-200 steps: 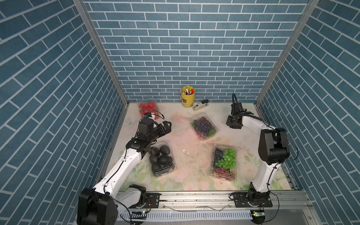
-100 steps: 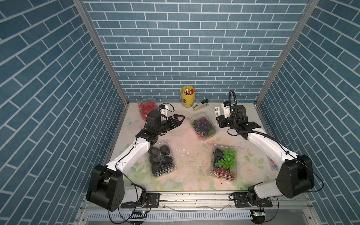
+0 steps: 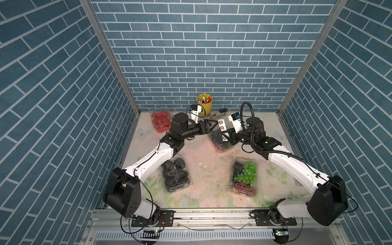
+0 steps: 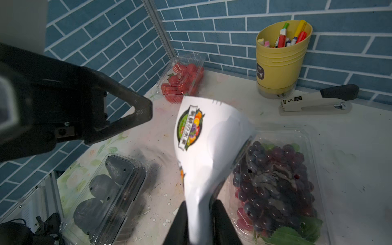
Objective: Label fruit boxes
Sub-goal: Pick up the label sticker from the center of the board.
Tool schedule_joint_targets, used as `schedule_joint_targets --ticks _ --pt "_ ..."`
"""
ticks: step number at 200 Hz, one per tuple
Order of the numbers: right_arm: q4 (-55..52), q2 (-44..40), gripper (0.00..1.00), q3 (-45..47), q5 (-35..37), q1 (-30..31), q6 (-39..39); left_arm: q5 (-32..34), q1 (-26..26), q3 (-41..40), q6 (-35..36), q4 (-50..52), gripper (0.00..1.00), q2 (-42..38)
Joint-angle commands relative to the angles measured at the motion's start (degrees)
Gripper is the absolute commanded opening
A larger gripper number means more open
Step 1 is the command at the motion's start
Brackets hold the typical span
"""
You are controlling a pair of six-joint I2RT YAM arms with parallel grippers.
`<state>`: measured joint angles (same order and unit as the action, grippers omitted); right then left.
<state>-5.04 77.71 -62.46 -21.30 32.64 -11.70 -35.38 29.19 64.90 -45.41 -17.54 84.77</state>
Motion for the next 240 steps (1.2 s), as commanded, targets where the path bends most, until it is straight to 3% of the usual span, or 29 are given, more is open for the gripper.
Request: schedule_joint_targets --ticks 1,72,123,150,176,195,203,240 --pt "2.0 -2.3 0.22 1.2 -2.2 0.9 -0.5 -1.1 0.5 1.5 1.1 -1.9 0.62 1.1" --pt "3.1 -3.4 0.23 1.5 -3.6 2.1 -1.8 -1.8 1.4 2.1 0.1 -4.0 0.52 3.2" --pt "2.6 -3.3 0.23 1.6 -2.6 2.6 -1.5 -2.7 1.4 2.3 -1.3 -6.7 0.29 3.9" --pt "2.7 -3.2 0.24 1.8 -2.2 2.7 -1.4 -2.9 1.4 2.2 -1.5 -7.0 0.23 3.9" --pt "2.7 -3.1 0.24 1.8 -1.9 2.7 -1.4 -3.0 1.5 2.0 -1.5 -7.4 0.0 3.6" --pt "2.7 -3.1 0.25 1.9 -1.6 2.7 -1.5 -3.2 1.5 1.9 -1.8 -7.9 0.0 3.6" --pt "2.7 -3.1 0.28 2.0 -1.5 2.7 -1.6 -3.2 1.5 1.8 -1.9 -8.0 0.0 3.5" --pt "2.8 -3.8 0.63 2.2 1.6 2.6 -4.6 -4.9 1.2 1.6 -0.8 -8.2 0.0 3.5"
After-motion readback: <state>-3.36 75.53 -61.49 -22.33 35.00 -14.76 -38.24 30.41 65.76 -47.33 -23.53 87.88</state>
